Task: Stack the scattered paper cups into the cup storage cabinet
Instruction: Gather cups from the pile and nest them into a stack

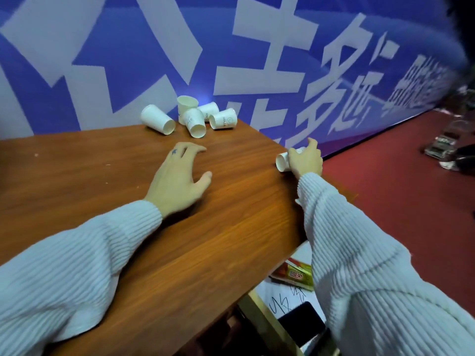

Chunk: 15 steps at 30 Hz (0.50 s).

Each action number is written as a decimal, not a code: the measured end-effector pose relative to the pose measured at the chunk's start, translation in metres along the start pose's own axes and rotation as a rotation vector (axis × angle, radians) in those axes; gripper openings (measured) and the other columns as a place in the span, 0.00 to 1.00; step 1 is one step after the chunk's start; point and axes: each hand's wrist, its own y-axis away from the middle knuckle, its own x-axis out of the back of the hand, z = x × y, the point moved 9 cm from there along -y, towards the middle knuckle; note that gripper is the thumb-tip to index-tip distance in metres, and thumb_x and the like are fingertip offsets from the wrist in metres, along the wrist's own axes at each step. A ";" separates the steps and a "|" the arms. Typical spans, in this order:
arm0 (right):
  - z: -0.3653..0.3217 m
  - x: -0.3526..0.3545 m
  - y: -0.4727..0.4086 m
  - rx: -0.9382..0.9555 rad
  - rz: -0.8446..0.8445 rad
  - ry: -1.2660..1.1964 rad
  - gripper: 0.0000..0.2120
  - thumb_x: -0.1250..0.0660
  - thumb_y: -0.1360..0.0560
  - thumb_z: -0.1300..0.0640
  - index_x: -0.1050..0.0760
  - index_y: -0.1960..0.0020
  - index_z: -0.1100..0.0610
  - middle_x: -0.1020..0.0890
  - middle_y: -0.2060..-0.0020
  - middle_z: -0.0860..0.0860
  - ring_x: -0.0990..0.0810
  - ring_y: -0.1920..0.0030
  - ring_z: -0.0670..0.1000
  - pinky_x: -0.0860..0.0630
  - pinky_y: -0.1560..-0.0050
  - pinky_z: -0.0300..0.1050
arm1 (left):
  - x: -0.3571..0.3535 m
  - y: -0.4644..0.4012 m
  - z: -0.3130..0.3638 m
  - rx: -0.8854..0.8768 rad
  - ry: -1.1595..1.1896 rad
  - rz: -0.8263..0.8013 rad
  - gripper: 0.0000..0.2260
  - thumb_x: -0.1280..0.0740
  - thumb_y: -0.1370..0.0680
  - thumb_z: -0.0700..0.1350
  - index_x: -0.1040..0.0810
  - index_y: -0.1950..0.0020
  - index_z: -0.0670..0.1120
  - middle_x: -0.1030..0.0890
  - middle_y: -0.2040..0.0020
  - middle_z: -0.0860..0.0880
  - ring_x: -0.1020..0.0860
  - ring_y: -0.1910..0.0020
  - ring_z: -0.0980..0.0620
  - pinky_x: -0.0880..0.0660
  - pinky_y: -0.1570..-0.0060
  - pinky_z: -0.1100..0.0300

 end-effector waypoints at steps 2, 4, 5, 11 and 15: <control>0.002 -0.002 0.003 0.016 -0.012 -0.079 0.30 0.34 0.22 0.53 0.36 0.22 0.52 0.25 0.32 0.56 0.23 0.35 0.58 0.25 0.42 0.52 | -0.011 -0.002 0.002 0.016 0.016 -0.014 0.22 0.32 0.21 0.54 0.29 0.28 0.52 0.31 0.31 0.53 0.25 0.49 0.54 0.24 0.42 0.48; 0.000 -0.004 0.007 0.025 -0.025 -0.194 0.26 0.36 0.21 0.58 0.33 0.24 0.52 0.24 0.32 0.53 0.22 0.38 0.54 0.28 0.47 0.45 | -0.016 -0.004 0.003 0.030 0.045 -0.018 0.21 0.32 0.21 0.55 0.29 0.29 0.53 0.32 0.32 0.54 0.24 0.43 0.54 0.23 0.43 0.47; -0.004 -0.006 0.009 0.038 -0.046 -0.246 0.23 0.38 0.20 0.60 0.31 0.25 0.53 0.23 0.33 0.53 0.23 0.40 0.52 0.28 0.48 0.43 | -0.020 -0.006 0.003 0.041 0.056 -0.026 0.21 0.33 0.21 0.55 0.29 0.29 0.53 0.32 0.32 0.54 0.24 0.42 0.55 0.22 0.44 0.46; -0.049 -0.038 0.053 0.178 -0.281 -0.394 0.18 0.36 0.22 0.59 0.25 0.33 0.48 0.21 0.43 0.48 0.20 0.42 0.48 0.19 0.40 0.55 | -0.037 -0.015 0.011 0.063 0.064 -0.056 0.33 0.29 0.23 0.56 0.37 0.21 0.51 0.34 0.25 0.49 0.32 0.27 0.49 0.29 0.31 0.47; -0.087 -0.062 0.094 0.330 -0.514 -0.462 0.19 0.34 0.24 0.63 0.24 0.35 0.49 0.20 0.59 0.52 0.17 0.53 0.48 0.18 0.41 0.57 | -0.044 -0.018 0.005 0.107 0.029 -0.083 0.48 0.25 0.28 0.61 0.48 0.16 0.52 0.38 0.21 0.46 0.36 0.23 0.45 0.34 0.27 0.45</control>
